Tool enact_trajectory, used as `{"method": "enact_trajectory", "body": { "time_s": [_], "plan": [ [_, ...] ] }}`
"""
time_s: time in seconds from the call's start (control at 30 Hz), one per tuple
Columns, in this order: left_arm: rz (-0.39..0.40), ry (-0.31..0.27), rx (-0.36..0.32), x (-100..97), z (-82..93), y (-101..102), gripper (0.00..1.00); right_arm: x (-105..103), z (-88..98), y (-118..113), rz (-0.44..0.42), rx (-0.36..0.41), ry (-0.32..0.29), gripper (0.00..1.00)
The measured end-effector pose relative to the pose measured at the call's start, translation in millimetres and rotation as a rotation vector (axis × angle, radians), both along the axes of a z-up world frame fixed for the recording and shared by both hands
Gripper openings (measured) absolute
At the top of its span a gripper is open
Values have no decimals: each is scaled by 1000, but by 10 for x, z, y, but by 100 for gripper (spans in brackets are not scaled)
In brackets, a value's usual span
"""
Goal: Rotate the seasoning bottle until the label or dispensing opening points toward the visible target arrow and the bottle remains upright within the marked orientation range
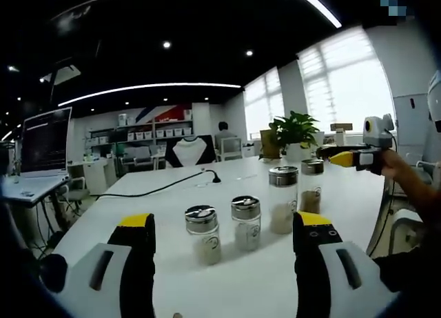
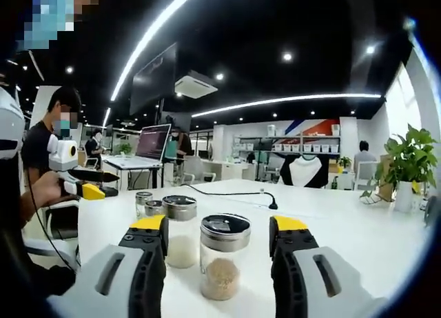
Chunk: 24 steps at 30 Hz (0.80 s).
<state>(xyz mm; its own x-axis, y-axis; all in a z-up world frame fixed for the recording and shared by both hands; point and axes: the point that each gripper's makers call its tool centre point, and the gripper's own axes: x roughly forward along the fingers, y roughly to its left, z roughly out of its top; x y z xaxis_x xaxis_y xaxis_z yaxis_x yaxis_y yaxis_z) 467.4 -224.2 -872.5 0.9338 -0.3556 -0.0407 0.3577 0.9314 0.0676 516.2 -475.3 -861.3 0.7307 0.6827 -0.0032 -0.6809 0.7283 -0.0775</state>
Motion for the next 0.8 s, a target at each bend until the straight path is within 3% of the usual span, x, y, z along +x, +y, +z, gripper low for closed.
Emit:
{"method": "enact_trajectory", "body": {
  "time_s": [0.23, 0.5, 0.8],
  "plan": [
    [10, 4, 2, 9, 51, 57, 87, -86, -141, -38, -12, -7, 39, 65],
    [1, 9, 15, 57, 91, 42, 87, -77, -152, -166, -63, 26, 60, 64],
    [45, 18, 1, -134, 42, 115, 87, -376, -189, -179, -79, -9, 59, 68]
  ]
}}
